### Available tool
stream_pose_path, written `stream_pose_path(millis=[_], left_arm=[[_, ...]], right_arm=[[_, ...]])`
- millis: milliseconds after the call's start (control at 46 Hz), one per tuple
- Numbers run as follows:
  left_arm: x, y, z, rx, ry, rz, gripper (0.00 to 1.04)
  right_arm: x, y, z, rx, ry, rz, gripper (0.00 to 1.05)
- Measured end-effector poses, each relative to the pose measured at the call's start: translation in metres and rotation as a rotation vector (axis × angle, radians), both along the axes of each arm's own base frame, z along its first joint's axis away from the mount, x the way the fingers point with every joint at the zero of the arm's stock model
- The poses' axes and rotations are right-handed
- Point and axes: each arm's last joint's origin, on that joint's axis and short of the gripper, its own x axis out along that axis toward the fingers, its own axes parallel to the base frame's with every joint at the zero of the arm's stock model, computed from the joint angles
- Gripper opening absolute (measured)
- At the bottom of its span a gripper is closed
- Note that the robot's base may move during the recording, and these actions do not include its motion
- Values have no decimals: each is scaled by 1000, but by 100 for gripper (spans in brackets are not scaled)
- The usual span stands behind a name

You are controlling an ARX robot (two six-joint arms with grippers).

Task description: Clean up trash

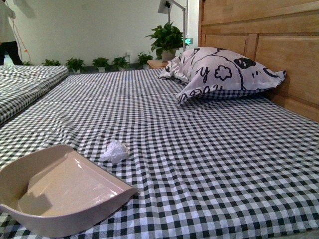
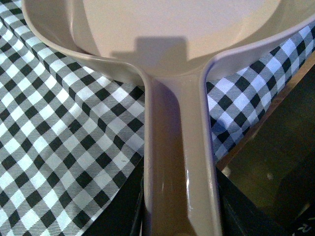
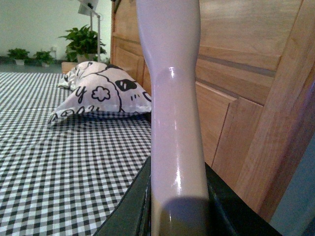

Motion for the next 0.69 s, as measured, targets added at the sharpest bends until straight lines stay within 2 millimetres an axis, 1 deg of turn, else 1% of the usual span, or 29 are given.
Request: stream_pose_path(millis=[130, 499, 521, 565, 608, 651, 695], left_arm=[[-2, -1, 1, -26, 59, 0, 27], [-2, -1, 1, -26, 60, 0, 27], [-2, -1, 1, -26, 60, 0, 27], [-2, -1, 1, -26, 60, 0, 27], [-2, -1, 1, -26, 61, 0, 27], [-2, -1, 1, -26, 60, 0, 27], [-2, -1, 1, -26, 60, 0, 27]], right_arm=[[0, 0, 0, 0, 0, 0, 21], [0, 0, 0, 0, 0, 0, 21], [1, 0, 1, -5, 12, 6, 21], [6, 3, 1, -65, 135, 55, 21], [10, 5, 5, -105, 215, 98, 21], [17, 9, 9, -138, 281, 137, 21], [30, 16, 10, -165, 336, 190, 21]])
